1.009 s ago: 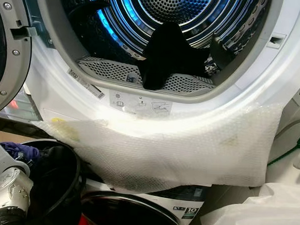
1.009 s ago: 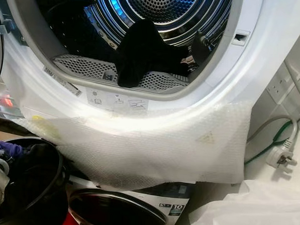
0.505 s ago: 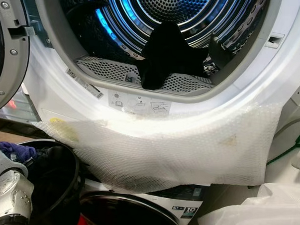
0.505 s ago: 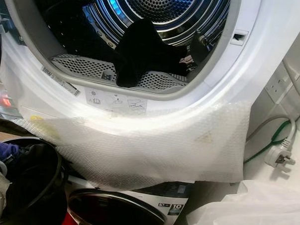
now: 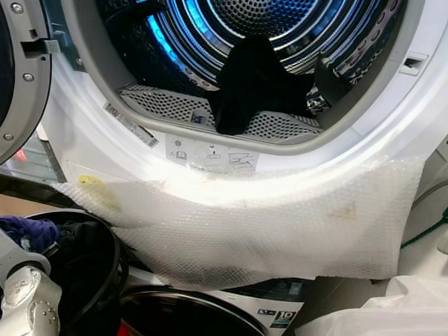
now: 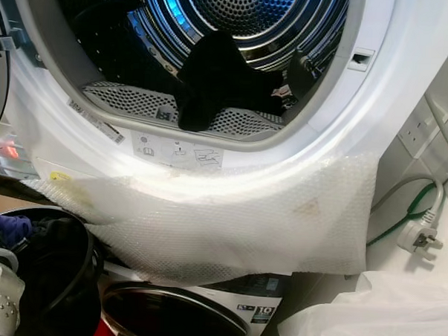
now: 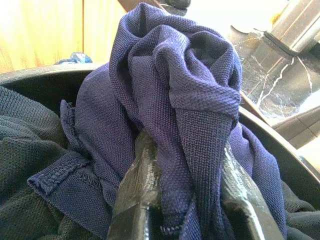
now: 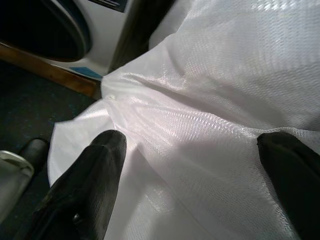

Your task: Clothes washing

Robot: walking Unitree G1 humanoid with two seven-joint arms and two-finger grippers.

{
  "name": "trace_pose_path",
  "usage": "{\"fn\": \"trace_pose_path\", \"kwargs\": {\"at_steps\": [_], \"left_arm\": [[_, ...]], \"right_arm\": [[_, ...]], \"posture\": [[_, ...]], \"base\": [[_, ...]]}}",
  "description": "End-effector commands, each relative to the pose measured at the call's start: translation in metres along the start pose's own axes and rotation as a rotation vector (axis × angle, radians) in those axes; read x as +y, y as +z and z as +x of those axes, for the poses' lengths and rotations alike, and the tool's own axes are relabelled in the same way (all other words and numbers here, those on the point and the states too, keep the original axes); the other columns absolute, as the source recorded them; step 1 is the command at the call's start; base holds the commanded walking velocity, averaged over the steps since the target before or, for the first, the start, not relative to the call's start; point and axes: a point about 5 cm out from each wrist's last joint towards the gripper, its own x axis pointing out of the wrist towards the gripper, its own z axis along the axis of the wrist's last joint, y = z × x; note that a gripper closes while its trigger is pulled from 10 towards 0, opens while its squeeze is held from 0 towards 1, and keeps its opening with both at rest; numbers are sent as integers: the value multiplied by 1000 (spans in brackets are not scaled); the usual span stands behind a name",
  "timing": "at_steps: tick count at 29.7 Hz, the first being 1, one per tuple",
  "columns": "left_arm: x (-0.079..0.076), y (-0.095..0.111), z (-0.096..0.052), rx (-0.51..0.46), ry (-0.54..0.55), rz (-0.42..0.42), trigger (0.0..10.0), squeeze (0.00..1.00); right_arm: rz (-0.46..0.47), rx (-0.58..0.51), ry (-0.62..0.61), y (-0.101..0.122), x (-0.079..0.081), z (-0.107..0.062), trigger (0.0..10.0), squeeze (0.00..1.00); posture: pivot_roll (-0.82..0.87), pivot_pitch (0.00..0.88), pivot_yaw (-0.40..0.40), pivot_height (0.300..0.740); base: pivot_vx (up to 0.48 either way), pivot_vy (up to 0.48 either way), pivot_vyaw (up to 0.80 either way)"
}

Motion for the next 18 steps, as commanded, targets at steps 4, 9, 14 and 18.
{"fn": "trace_pose_path", "kwargs": {"at_steps": [4, 9, 14, 18], "left_arm": [[1, -7, -8, 3, 7, 6, 0, 0], [4, -8, -14, -3, 9, 14, 0, 0], [2, -6, -23, -29, -10, 36, 0, 0], [3, -4, -30, -57, -1, 36, 0, 0]], "right_arm": [[27, 24, -32, -5, -12, -1, 10000, 0], [57, 38, -51, -10, -15, -2, 10000, 0], [66, 41, -45, -11, -13, -2, 10000, 0], [82, 44, -52, -11, -12, -2, 10000, 0]], "posture": [[109, 0, -115, 740], [114, 0, -111, 740], [133, 0, -104, 740], [150, 0, -87, 740]], "base": [[0, 0, 0], [0, 0, 0], [0, 0, 0], [0, 0, 0]]}}
